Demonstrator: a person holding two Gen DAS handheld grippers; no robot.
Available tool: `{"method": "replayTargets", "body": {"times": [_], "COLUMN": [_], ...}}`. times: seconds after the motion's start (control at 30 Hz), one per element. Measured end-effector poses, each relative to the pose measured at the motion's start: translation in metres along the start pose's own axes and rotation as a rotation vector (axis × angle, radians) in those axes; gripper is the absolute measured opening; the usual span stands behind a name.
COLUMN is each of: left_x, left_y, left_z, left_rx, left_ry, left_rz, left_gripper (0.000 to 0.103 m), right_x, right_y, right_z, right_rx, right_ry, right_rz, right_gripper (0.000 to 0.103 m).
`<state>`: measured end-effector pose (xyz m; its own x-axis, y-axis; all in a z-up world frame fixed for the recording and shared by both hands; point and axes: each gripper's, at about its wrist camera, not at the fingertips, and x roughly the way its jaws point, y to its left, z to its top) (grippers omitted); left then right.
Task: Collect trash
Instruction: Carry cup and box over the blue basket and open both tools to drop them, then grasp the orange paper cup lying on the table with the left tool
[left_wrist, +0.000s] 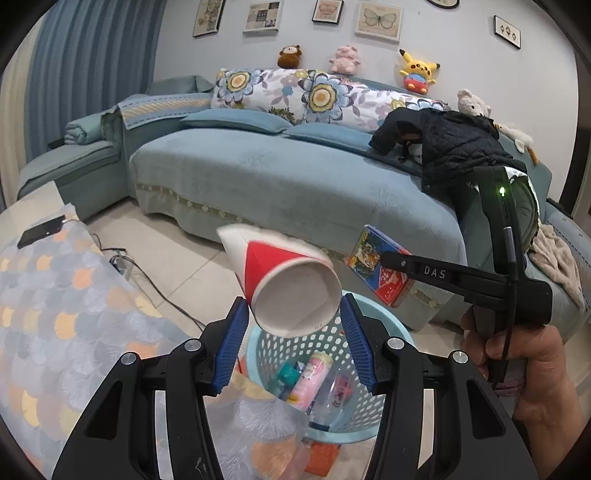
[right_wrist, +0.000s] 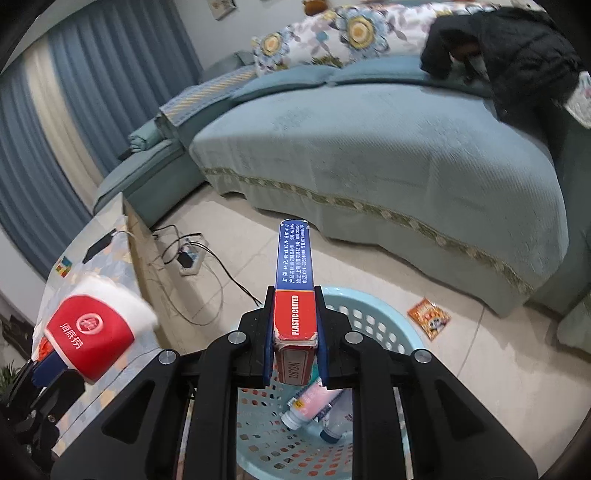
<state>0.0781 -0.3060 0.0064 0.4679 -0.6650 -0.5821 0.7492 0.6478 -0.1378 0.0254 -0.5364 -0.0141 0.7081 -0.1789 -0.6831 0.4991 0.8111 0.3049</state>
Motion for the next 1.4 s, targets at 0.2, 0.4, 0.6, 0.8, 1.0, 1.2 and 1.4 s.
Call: {"method": "replayTargets", "body": {"times": [0.2, 0.4, 0.6, 0.8, 1.0, 1.2, 1.4], "left_x": [0.003, -0.001, -0.015, -0.052, -0.117, -0.198, -0.242], "left_y": [0.002, 0.014, 0.031, 0.065, 0.157, 0.268, 0.355], "left_z": [0.003, -0.007, -0.026, -0.048, -0.064, -0.075, -0.070], "left_rx": [-0.020, -0.044, -0.068, -0.013, -0.067, -0.351, -0.442], "left_ry": [0.006, 0.022, 0.034, 0.040, 0.060, 0.040, 0.045], "left_rz": [-0.005, 0.011, 0.054, 0.258, 0.549, 0.842, 1.232], "left_gripper": [0.050, 0.050, 0.050, 0.051, 0.056, 0.066, 0.092], "right_x": [0.004, 0.005, 0.002, 0.007, 0.010, 0.011, 0.011], "right_y": [-0.006, -0.008, -0.004, 0.014, 0.047, 0.115, 0.196], "right_z": [-0.001, -0.001, -0.001, -0.006, -0.011, -0.024, -0.048], "right_rx": [0.035, 0.058, 0.067, 0.016, -0.038, -0.170, -0.316], "right_ry": [0.019, 0.025, 0.007, 0.020, 0.029, 0.043, 0.075], "right_rz": [0.002, 0.027, 0.035, 0.048, 0.095, 0.196, 0.272], "right_gripper": [0.017, 0.033, 0.048, 0.048, 0.048, 0.048, 0.048]}}
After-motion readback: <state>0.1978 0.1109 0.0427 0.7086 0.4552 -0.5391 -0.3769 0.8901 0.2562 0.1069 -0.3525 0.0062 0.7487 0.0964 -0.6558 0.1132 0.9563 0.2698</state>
